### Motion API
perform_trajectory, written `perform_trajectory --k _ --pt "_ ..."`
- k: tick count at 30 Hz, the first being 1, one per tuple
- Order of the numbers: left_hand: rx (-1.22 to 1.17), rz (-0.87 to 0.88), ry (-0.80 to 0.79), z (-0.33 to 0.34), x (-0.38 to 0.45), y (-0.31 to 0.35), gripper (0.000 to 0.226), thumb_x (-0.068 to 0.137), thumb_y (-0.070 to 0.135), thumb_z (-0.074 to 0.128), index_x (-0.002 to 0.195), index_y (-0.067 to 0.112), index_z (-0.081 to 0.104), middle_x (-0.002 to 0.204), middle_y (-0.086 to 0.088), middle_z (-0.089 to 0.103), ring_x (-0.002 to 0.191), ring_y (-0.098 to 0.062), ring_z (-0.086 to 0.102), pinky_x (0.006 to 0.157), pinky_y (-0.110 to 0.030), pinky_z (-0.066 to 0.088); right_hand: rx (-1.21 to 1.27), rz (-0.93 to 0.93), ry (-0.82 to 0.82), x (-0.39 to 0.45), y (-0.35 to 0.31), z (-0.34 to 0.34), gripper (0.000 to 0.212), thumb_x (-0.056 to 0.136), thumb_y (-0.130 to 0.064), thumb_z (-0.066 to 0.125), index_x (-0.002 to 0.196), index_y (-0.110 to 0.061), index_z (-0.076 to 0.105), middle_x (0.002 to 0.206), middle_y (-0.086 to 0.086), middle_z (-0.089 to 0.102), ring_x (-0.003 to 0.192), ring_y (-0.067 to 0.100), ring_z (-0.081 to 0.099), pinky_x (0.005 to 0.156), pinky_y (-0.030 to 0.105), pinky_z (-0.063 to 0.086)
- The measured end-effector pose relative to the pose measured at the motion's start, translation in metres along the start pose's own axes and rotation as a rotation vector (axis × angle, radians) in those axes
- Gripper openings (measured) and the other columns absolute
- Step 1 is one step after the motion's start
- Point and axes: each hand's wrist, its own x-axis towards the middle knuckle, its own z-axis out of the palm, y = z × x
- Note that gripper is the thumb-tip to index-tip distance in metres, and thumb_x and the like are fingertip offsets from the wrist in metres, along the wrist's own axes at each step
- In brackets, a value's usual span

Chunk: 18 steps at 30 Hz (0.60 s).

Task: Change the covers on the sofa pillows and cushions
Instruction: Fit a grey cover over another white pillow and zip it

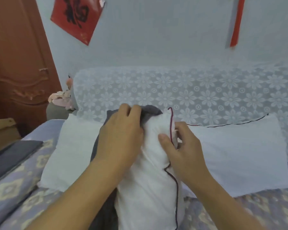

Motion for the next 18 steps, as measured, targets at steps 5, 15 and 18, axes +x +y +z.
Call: perform_trajectory --k 5,15,18 --pt "-0.035 -0.084 0.020 -0.023 0.025 -0.017 0.022 0.091 0.036 0.060 0.090 0.018 0.047 0.079 0.005 0.053 0.067 -0.025 0.053 0.058 -0.036 0.030 -0.147 -0.255 -0.033 -0.007 -0.004 0.026 0.046 0.097 -0.019 0.062 0.134 -0.043 0.048 0.127 -0.029 0.056 0.117 -0.007 0.054 0.096 0.017 0.044" --pt "0.011 0.135 0.169 -0.040 0.006 -0.001 0.030 0.075 0.015 0.070 0.079 0.021 0.041 0.077 0.005 0.042 0.065 -0.017 0.036 0.048 -0.028 0.024 -0.534 -0.118 0.122 -0.006 -0.012 0.101 0.023 0.095 -0.032 0.044 0.107 -0.018 0.059 0.092 -0.001 0.064 0.085 0.020 0.060 0.066 0.026 0.033" --pt "-0.003 0.039 0.156 -0.021 -0.016 -0.028 0.021 0.077 0.007 0.070 0.091 0.012 0.056 0.087 -0.005 0.053 0.061 -0.025 0.048 0.043 -0.036 0.040 -0.365 -0.093 0.231 -0.010 -0.006 0.089 0.024 0.097 -0.029 0.059 0.116 -0.017 0.064 0.102 -0.003 0.056 0.083 0.010 0.053 0.065 0.019 0.035"
